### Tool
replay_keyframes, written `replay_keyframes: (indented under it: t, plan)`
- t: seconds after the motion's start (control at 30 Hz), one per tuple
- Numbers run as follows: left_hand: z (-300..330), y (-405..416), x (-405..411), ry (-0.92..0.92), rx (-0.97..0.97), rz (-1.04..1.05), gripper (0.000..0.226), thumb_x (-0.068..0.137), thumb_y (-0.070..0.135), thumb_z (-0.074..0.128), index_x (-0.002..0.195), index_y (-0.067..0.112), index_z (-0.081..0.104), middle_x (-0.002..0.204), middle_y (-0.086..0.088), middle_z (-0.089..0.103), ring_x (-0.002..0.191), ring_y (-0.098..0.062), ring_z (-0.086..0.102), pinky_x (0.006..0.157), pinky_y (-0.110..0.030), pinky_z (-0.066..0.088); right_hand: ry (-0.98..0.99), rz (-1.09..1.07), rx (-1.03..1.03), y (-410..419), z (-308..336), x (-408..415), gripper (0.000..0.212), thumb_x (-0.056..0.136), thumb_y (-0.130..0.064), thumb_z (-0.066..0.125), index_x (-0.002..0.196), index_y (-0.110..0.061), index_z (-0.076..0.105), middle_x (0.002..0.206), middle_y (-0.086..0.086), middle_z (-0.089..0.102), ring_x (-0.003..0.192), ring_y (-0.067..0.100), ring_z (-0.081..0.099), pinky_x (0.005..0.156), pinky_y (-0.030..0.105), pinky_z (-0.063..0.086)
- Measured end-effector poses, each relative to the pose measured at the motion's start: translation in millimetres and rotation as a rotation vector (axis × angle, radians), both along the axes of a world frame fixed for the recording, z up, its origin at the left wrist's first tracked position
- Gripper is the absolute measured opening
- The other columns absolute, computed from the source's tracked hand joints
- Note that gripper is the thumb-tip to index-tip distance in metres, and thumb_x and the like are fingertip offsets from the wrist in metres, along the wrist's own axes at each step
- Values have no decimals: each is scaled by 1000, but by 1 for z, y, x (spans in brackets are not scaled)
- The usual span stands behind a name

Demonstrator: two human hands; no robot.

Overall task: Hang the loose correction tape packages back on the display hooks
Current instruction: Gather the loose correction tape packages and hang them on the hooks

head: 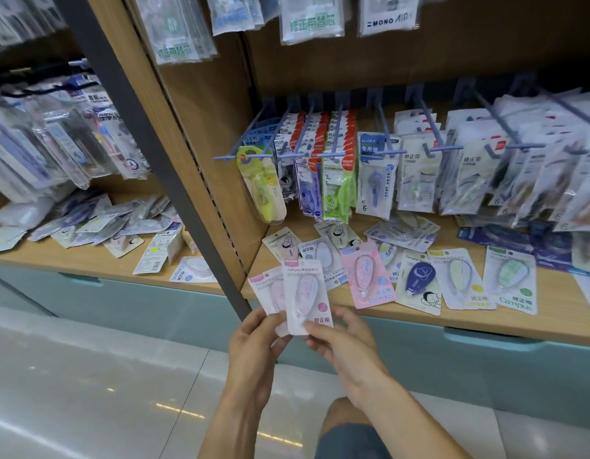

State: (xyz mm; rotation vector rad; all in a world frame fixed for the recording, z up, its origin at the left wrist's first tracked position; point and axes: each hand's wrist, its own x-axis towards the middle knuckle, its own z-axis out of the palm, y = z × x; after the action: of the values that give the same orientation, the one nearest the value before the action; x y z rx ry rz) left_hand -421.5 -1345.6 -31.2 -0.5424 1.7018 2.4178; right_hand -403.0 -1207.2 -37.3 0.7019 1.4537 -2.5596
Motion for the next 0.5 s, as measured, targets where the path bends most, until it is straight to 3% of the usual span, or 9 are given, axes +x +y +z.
replay_keyframes:
  t: [0.13, 0.23, 0.33, 0.5]
  plan:
    - [7, 19, 11, 25, 4, -136, 36, 92, -7, 58, 121, 10, 71, 121, -14, 76, 112, -35, 71, 93, -44, 57, 61, -22, 93, 23, 8, 26, 48, 80, 1, 84, 121, -17, 64, 111, 8, 76, 97, 30, 76, 71, 27, 60]
    - [8, 52, 16, 18, 54, -301, 52, 86, -8, 51, 132, 14, 65, 125, -12, 75, 108, -33, 70, 94, -47, 55, 77, -125, 160, 56, 12, 49, 43, 81, 4, 82, 116, -14, 66, 112, 10, 72, 91, 34, 76, 70, 30, 61]
    - [5, 103, 25, -4, 155, -497, 64, 77, 8, 61, 140, 6, 59, 134, -23, 68, 111, -39, 65, 99, -53, 48, 67, -210, 195, 102, 13, 76, 41, 83, 6, 78, 117, -11, 62, 109, 11, 76, 81, 34, 75, 71, 33, 62]
    - [8, 208, 55, 7, 105, -637, 39, 93, 15, 77, 129, 5, 69, 121, -15, 77, 109, -32, 74, 102, -49, 54, 22, -354, 253, 185, 14, 116, 41, 86, 6, 75, 121, -8, 58, 94, 13, 79, 66, 20, 68, 62, 27, 56]
